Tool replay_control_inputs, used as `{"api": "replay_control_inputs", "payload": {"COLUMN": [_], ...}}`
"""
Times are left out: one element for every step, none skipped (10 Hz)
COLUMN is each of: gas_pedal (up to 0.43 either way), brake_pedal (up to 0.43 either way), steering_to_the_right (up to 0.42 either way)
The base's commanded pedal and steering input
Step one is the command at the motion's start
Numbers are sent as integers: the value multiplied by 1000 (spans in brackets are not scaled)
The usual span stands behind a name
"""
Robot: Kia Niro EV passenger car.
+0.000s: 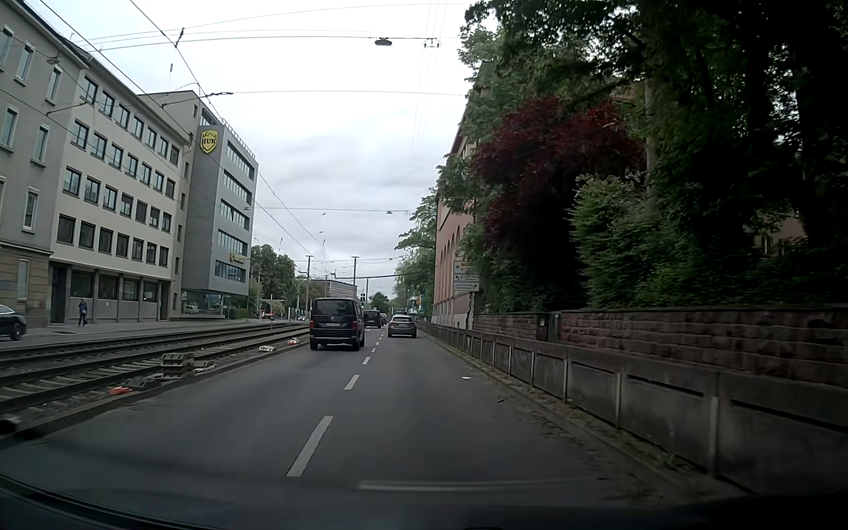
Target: Follow the waypoints while adhering to traffic rules and regulations
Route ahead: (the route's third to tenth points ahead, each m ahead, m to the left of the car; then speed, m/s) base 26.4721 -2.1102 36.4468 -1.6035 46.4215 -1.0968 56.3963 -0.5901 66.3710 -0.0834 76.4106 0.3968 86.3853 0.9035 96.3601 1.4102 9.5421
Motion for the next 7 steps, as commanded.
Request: {"api": "replay_control_inputs", "payload": {"gas_pedal": [67,67,67,67,59,59,59], "brake_pedal": [0,0,0,0,0,0,0], "steering_to_the_right": [-25,-28,-29,-29,-28,-28,-24]}}
